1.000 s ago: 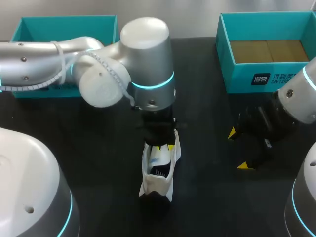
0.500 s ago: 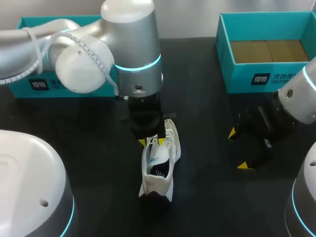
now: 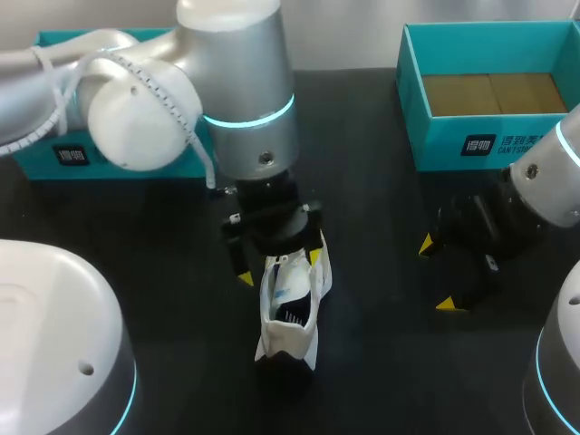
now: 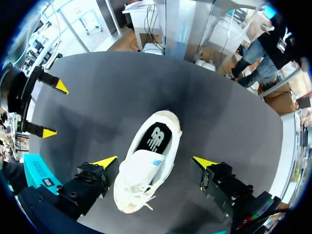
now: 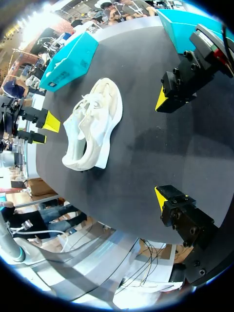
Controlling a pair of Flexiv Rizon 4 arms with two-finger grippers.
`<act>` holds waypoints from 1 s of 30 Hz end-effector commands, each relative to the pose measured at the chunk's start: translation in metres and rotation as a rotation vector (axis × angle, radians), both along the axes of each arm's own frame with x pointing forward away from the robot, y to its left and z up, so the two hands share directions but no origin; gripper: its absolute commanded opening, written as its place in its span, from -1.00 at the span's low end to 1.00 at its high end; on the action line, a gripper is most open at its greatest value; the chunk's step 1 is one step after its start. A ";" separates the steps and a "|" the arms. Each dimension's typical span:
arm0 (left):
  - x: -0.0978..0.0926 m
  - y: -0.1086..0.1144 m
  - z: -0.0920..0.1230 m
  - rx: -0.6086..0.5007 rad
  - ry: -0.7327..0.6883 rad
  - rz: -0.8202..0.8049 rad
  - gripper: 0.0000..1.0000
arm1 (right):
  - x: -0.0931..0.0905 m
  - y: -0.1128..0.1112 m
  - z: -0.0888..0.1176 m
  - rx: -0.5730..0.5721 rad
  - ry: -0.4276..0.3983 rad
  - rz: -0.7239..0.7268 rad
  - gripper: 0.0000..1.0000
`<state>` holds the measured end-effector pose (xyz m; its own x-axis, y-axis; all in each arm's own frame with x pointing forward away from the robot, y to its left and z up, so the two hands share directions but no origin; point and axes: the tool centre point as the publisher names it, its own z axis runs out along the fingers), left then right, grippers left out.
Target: Take the shoe out of the shoebox, open the shoe tongue, remove and reinsert the insole, then place the shoe into the shoebox
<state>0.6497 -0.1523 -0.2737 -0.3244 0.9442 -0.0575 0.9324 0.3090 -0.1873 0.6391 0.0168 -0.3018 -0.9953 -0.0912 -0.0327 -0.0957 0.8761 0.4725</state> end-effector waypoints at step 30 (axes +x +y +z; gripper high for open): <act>-0.048 0.035 0.010 0.117 0.105 0.822 1.00 | -0.001 0.000 -0.001 -0.002 -0.002 0.000 1.00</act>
